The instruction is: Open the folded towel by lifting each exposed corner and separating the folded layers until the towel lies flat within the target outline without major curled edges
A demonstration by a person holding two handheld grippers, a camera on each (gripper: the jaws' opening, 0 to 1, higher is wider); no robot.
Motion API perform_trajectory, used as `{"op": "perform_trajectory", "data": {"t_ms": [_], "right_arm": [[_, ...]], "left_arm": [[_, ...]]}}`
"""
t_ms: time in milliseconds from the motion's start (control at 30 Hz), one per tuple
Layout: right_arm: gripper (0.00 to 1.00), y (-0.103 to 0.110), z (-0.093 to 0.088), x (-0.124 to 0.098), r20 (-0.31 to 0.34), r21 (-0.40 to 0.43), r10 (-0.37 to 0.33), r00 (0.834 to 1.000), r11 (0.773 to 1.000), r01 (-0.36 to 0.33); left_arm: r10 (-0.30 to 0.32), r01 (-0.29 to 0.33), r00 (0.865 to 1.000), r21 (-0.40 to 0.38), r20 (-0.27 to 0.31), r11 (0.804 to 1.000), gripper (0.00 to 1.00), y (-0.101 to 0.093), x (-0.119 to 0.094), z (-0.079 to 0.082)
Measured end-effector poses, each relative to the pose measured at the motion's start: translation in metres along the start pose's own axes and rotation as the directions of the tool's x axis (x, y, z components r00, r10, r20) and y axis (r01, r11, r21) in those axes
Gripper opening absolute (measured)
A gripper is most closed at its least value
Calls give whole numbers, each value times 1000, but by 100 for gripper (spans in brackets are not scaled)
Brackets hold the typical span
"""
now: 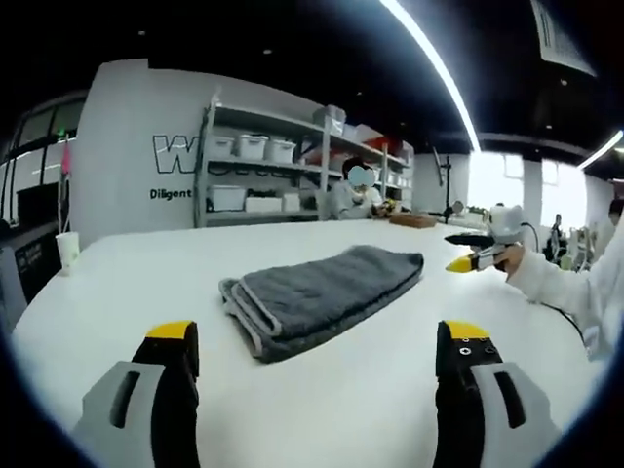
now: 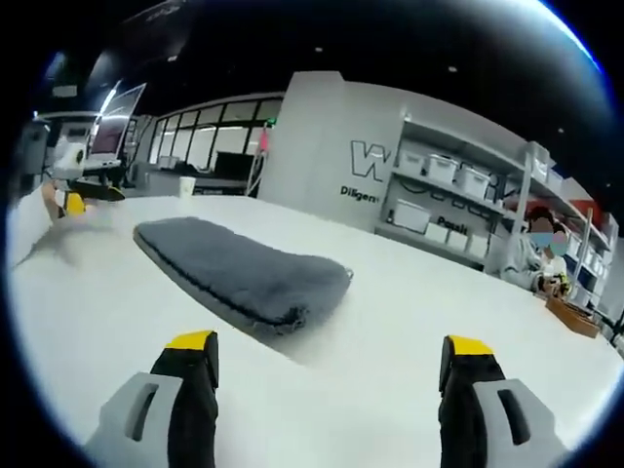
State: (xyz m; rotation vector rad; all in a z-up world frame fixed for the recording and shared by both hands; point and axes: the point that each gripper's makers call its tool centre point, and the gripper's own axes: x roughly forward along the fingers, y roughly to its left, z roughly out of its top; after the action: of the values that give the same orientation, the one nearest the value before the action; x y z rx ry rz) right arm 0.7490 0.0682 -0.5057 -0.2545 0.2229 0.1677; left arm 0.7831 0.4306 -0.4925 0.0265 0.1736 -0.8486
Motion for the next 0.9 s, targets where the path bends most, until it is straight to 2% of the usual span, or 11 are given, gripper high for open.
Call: {"op": "perform_trajectory", "data": {"t_ms": [67,167,200,333,467,533,567,700,900], "right_arm": [[94,12,8,3,10,-5,11,1000,1000,-11],[95,44,26,14,35,-32,61,998,998,-60],[95,61,34,21,34,-63,100,994,993,-97],[94,105,57,42,32,-130,170,985,978,-164],[89,156,85,67,29,-205,250,968,949,-239],[85,172,92,75,27,-238,279,960,935,-265],[83,190,97,84,14,-272,305,952,918,-290],[79,226,103,102,-10,-325,351,936,885,-335],[69,274,92,123,-73,-418,405,912,817,-396]], "left_arm": [[5,-5,1000,26,-10,1000,100,-1,1,1],[4,-4,1000,45,-14,999,100,-6,0,2],[-1,2,1000,51,-17,999,100,-7,0,2],[-11,12,1000,50,-18,999,100,-10,0,3],[-4,5,1000,50,-28,999,100,-8,-1,1],[2,0,999,53,-35,999,100,-8,-3,-1],[3,-1,999,53,-38,999,100,-9,-4,-2],[-8,9,999,32,-35,999,100,-12,-4,-4],[-3,4,999,30,-39,1000,100,-12,-6,-5]]}}
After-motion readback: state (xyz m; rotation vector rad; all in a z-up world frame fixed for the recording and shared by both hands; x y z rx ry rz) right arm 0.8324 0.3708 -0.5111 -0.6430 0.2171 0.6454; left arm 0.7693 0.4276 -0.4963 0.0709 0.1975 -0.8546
